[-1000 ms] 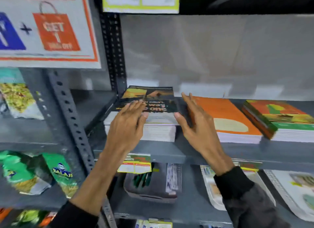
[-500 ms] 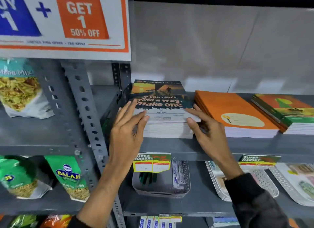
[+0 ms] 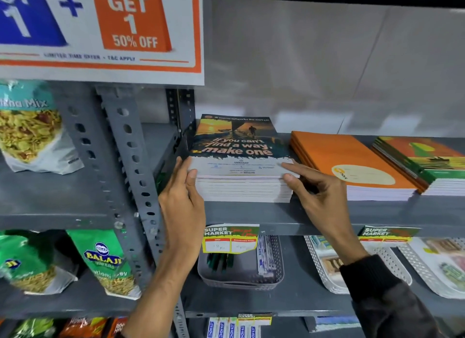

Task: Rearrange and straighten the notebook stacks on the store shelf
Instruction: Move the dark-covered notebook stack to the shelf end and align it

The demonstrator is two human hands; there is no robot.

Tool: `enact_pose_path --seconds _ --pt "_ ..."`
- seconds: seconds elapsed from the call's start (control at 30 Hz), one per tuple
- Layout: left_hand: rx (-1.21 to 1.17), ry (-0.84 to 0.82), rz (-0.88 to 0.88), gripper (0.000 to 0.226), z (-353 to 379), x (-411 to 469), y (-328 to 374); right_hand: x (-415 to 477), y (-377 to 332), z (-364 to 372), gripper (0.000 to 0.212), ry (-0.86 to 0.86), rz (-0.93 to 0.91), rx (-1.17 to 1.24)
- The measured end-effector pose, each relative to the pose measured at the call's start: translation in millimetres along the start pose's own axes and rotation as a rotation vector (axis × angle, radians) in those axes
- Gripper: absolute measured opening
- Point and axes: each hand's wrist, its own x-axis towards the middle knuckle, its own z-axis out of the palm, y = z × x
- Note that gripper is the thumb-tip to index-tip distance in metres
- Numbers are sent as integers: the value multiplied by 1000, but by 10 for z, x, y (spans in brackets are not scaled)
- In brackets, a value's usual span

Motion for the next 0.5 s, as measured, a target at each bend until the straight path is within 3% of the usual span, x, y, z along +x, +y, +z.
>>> enact_pose_path --seconds 0.5 --pt "-37 -34 -72 35 7 30 -4 25 -4 46 29 17 -4 -100"
